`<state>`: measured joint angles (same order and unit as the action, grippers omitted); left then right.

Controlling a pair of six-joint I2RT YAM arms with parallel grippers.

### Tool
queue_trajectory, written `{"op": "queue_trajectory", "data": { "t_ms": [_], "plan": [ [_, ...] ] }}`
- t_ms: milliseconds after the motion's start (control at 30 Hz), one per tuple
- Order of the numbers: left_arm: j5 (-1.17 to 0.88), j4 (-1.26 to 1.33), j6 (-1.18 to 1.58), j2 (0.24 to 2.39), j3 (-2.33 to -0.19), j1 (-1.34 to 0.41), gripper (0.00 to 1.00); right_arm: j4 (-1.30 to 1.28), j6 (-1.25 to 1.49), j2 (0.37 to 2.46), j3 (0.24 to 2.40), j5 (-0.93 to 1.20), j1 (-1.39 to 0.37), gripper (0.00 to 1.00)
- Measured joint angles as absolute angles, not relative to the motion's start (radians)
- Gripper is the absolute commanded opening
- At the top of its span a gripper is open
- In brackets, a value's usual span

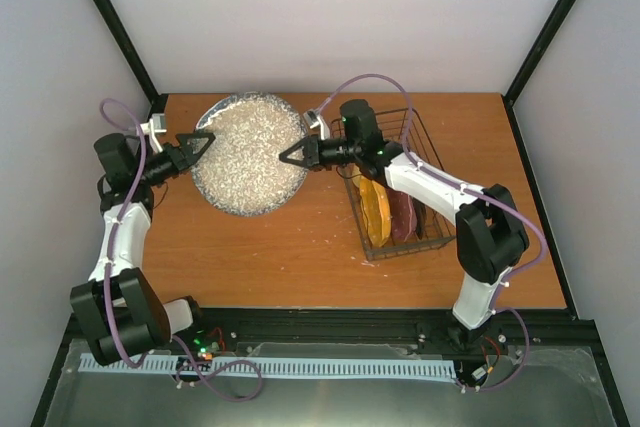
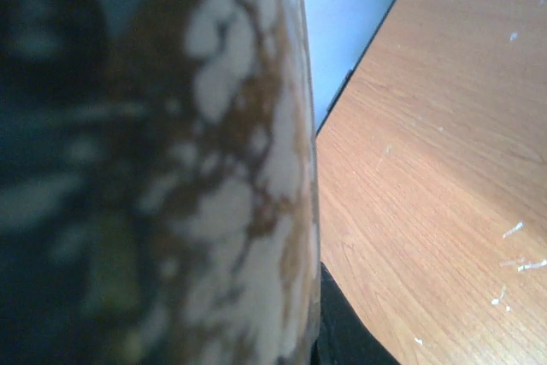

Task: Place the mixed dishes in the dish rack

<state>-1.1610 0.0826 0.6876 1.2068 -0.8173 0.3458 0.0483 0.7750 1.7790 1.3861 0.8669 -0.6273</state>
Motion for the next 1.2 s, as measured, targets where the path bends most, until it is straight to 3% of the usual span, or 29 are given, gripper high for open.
{"op": "queue_trajectory", "data": {
  "t_ms": [167, 433, 733, 1200],
  "plan": [
    [-1.022, 0.009, 0.635, 1.168, -0.833, 0.345, 1.0, -0.002, 0.767, 1.776, 1.371, 0.844, -0.639, 0.03],
    [-0.724, -0.048, 0.557, 0.932, -0.844, 0.345, 1.0, -0.16, 0.706, 1.65, 1.369, 0.691, -0.635, 0.03],
    [-0.542, -0.115, 0.475, 0.86, -0.841, 0.345, 1.0, -0.478, 0.474, 1.331, 1.435, 0.311, -0.635, 0.03],
    [-0.518, -0.136, 0.45, 0.832, -0.762, 0.345, 1.0, -0.812, 0.252, 1.05, 1.469, -0.411, -0.623, 0.03]
  ]
}}
